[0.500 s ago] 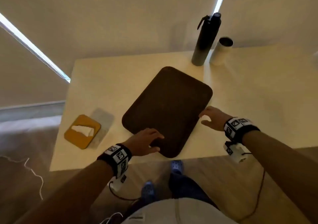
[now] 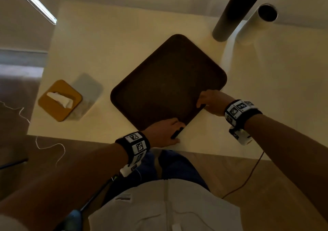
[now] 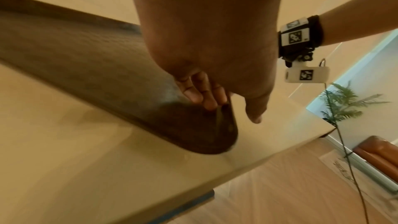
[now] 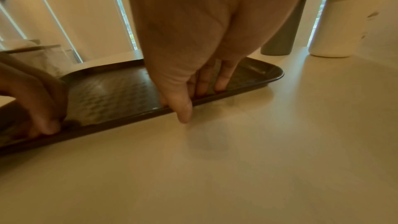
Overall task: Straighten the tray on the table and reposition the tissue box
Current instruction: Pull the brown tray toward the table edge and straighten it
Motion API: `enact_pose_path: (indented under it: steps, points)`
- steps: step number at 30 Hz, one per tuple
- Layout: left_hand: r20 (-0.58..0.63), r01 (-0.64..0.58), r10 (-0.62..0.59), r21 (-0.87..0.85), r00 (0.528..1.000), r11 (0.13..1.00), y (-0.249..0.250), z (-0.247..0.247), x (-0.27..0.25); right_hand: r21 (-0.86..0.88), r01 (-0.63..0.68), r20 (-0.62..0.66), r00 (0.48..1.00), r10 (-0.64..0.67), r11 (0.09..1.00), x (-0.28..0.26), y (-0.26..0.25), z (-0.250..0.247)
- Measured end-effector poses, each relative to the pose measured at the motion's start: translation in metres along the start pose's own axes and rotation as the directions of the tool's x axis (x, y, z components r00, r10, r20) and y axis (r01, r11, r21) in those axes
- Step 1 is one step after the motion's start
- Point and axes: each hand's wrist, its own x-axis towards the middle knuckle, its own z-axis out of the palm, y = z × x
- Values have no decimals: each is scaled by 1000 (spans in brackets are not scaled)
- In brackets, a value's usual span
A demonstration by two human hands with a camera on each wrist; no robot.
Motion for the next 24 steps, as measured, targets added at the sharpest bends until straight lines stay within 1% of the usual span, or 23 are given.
enact_pose_path:
  steps: [3,7,10,13,17,21,23,24]
  points:
    - [6,46,-46,-46,999,998,0,2,3,-18,39,-52,998,-40,999,0,1,2]
    - [-20,21,-22,-55,1000,998,-10,-2,-4,-11,47,-112,993,-48,999,-2,-3,8]
    - [-69,0,-1,-4,998,1000,-26,-9,-17,-4,18,-138,990,-18,1000,-3,-17,13]
    - [-154,10,0,64,988,998,-49,-19,-38,48,-22,-213,977,32,999,0,-39,24]
    - [-263,59,-24,124,965,990,-80,-35,-71,132,-41,-310,947,81,990,10,-77,40]
    - [-351,105,-61,109,935,989,-102,-42,-91,253,-59,-322,936,141,966,25,-108,45]
    - [-417,143,-91,96,904,985,-110,-42,-100,393,-76,-303,930,207,916,27,-112,45]
    - [-468,191,-136,72,873,979,-113,-41,-106,468,-95,-289,923,254,878,26,-110,44]
